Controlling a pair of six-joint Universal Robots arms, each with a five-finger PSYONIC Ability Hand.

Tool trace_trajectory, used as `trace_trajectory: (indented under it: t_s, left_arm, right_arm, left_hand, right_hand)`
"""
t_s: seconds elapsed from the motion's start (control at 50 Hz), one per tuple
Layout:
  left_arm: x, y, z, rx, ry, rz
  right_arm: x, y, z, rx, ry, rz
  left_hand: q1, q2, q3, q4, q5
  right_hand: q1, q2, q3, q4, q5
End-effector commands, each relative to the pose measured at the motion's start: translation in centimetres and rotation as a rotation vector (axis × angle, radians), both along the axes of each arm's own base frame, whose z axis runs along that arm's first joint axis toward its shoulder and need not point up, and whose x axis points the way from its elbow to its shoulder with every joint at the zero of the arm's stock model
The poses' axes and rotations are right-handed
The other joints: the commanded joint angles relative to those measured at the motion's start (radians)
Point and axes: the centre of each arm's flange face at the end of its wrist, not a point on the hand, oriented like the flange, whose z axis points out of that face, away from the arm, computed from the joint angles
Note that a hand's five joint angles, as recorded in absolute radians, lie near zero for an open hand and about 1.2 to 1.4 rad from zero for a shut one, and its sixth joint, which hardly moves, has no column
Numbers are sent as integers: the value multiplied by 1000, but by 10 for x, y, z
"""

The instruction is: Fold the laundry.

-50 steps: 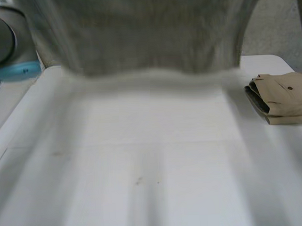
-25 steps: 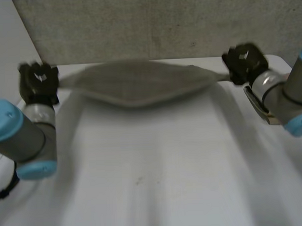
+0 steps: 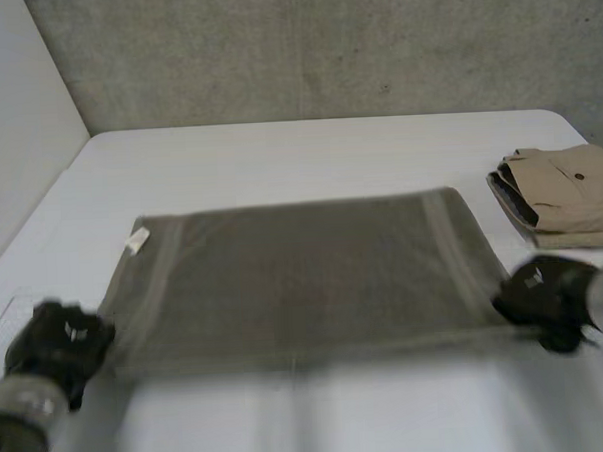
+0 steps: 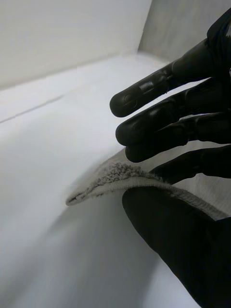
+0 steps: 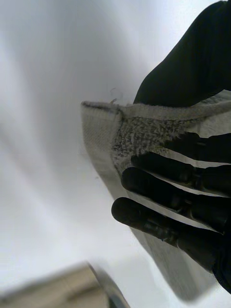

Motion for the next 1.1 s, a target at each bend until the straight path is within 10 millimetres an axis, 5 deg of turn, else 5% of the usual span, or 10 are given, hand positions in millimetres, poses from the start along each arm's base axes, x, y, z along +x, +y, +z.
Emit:
trace_trajectory:
  t_s: [0.02,0.2,0.3,0.54,0.76,0.8,0.82,0.84,0.88,1.1]
  left_arm:
    - [5,38,2,80,-87,-86]
    - [-19,-36,3,-150,-24,-88]
    - [-40,-88,-12,-250,2,-92]
    - [-71,-170,-53,-357,-15,6]
    - [-86,-199,-63,-418,3,1]
    - [-87,-201,-62,-435,11,2]
    - [-88,-201,-61,-442,13,0]
    - [-90,-202,-59,-462,19,0]
    - [-92,-202,-56,-480,27,-5]
    - [-89,-177,-30,-496,48,-3]
  right_arm:
    - [-28,21,-2,87,106,30]
    - [-10,-32,-17,-125,-11,-69]
    - [23,-55,-27,-237,-31,-27]
    - [60,-118,-49,-470,-65,-20]
    - [71,-155,-63,-557,-61,-47]
    - [73,-160,-63,-580,-68,-55]
    - [75,-161,-63,-589,-71,-58]
    - [77,-163,-62,-610,-75,-68]
    - [78,-166,-57,-635,-82,-83]
    - [72,-144,27,-669,-427,-206]
  left_hand:
    - [260,198,201,195,250]
    - [260,198,201,195,250]
    - [260,198,201,195,250]
    - [260,198,201,195,250]
    - [258,196,199,192,248]
    - [-122,-184,-181,-187,-132]
    - [-400,-462,-459,-465,-410]
    - [-804,-866,-863,-869,-814]
    - [-961,-1023,-1020,-1027,-972]
    - [-961,-1023,-1020,-1027,-972]
  right_hand:
    - [420,223,214,208,234]
    - [420,223,214,208,234]
    - [420,223,214,208,234]
    - [420,223,214,208,234]
    - [420,223,214,208,234]
    - [420,223,214,208,234]
    - [128,-69,-79,-84,-58]
    - [-639,-837,-846,-852,-825]
    - [-801,-999,-1008,-1013,-987]
    - [-801,-999,-1008,-1013,-987]
